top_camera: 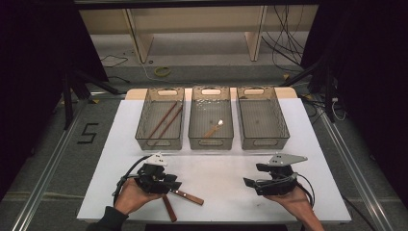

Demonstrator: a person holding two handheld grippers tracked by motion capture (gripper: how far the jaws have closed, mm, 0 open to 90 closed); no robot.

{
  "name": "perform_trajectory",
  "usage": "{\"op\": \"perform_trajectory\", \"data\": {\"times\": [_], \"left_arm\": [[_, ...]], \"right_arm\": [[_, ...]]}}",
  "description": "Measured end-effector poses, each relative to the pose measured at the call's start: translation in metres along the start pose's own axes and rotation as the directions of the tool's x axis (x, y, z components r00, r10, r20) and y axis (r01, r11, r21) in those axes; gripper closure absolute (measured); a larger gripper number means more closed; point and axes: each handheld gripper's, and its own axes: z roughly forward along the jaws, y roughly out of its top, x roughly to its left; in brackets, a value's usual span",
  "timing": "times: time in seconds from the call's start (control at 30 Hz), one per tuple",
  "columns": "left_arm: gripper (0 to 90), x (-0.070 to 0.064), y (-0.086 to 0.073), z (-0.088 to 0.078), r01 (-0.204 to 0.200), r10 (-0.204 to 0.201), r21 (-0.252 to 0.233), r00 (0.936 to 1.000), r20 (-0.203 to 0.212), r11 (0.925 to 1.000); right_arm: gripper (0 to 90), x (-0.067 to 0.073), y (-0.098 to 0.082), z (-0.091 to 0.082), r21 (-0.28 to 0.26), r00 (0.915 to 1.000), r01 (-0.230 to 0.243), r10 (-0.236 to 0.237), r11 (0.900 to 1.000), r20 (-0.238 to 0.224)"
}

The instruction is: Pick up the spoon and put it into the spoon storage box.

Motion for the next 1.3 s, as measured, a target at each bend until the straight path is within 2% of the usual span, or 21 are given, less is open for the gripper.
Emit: {"op": "perform_trajectory", "data": {"times": [0.67,0.9,1.3], "left_arm": [[82.7,-0.014,-0.016,0.005,-0.039,0.037,0.070,0.9987,0.035,0.9967],[87.6,-0.016,-0.021,0.006,-0.045,0.043,0.091,0.9987,0.027,0.9948],[88.7,-0.018,-0.029,0.009,-0.046,0.042,0.138,0.9986,0.031,0.9894]], "right_arm": [[26.8,0.000,-0.002,-0.002,-0.001,1.0000,-0.009,0.009,1.000,0.003],[26.8,0.000,-0.003,-0.002,-0.002,1.0000,-0.010,0.010,1.000,0.001],[26.8,0.000,-0.002,0.001,0.003,0.9999,-0.009,0.009,1.000,-0.006]]}}
